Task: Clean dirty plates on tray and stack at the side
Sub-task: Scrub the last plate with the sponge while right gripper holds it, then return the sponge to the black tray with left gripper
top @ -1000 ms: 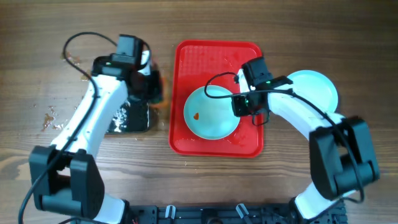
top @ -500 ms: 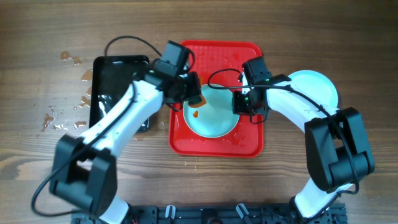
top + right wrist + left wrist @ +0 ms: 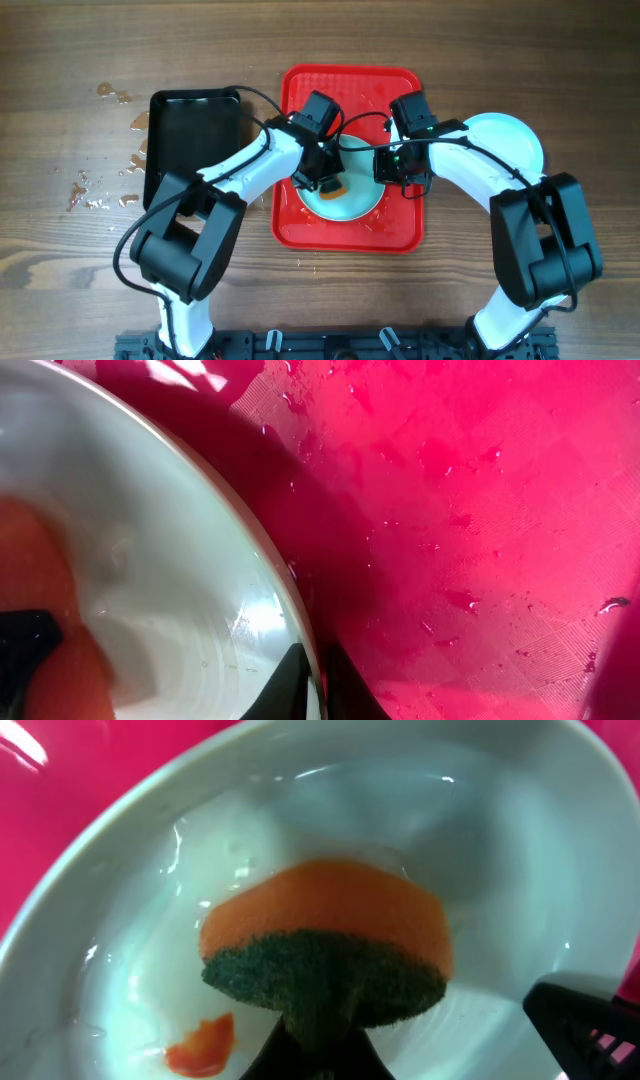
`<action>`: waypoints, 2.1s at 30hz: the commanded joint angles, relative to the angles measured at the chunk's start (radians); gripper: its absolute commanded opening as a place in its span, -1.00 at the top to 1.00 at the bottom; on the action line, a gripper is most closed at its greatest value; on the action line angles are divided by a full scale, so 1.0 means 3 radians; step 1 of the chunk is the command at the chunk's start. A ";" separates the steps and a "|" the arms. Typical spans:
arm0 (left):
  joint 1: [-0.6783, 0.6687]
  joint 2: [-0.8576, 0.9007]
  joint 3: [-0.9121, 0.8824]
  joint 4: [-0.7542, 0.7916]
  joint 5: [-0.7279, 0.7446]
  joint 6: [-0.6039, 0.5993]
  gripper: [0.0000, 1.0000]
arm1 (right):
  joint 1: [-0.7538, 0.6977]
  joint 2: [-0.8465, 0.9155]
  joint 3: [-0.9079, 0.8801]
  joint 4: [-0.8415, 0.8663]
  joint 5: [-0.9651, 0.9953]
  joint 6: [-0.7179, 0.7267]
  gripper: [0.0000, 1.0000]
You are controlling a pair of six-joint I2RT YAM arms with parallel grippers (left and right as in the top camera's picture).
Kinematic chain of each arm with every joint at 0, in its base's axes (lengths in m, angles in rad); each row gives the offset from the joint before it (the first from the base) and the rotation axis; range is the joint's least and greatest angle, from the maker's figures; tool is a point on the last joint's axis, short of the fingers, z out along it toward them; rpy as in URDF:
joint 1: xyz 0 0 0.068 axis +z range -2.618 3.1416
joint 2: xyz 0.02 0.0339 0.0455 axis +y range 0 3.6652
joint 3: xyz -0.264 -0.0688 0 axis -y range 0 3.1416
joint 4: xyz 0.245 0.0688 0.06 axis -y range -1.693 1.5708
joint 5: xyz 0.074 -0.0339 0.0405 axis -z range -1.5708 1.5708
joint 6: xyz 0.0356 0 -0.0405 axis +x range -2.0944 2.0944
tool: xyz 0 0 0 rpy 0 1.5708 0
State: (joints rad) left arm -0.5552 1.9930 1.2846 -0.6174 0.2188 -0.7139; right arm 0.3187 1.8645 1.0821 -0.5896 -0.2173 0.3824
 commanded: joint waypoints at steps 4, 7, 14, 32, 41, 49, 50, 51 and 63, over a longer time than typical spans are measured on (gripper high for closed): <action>0.0024 0.0285 -0.0005 -0.0151 -0.0267 0.0463 0.92 | -0.0033 0.0181 -0.0048 -0.0071 0.0201 0.0048 0.84; 0.0034 0.0299 -0.0005 -0.0207 -0.0554 0.0540 0.92 | -0.0033 0.0181 -0.0048 -0.0076 0.0201 0.0062 0.84; 0.0034 0.0299 -0.0005 -0.0416 -0.1494 0.0701 0.92 | -0.0033 0.0181 -0.0048 -0.0089 0.0201 0.0071 0.85; 0.0052 0.0289 0.0708 -0.1404 -0.2027 0.0476 0.92 | -0.0033 0.0181 -0.0048 -0.0102 0.0203 0.0131 0.85; 0.0366 -0.0019 0.0912 -0.1673 -0.1761 0.0421 0.92 | -0.0033 0.0165 -0.0047 -0.0108 0.0224 0.0131 0.87; 0.1067 -0.0534 0.0910 -0.1811 -0.1537 0.0675 0.92 | -0.0033 -0.0183 0.0013 -0.0104 0.0417 -0.0207 0.90; 0.1180 -0.0549 0.0910 -0.1823 -0.1540 0.0762 0.92 | -0.0032 -0.0251 0.0013 -0.0098 0.0423 -0.0238 0.91; 0.1283 -0.0551 0.0909 -0.1830 -0.1535 0.0861 0.92 | -0.0029 -0.0319 0.0013 -0.0095 0.0444 -0.0257 0.91; 0.2033 -0.0537 -0.0102 -0.0774 -0.0863 0.1629 0.88 | 0.0364 -0.1199 0.0015 -0.0132 0.1638 -0.0580 0.91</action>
State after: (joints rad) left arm 0.0383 1.8362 1.3102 -0.8936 -0.0982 -0.2928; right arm 0.3599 1.5841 1.0866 -0.6174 0.0471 0.2352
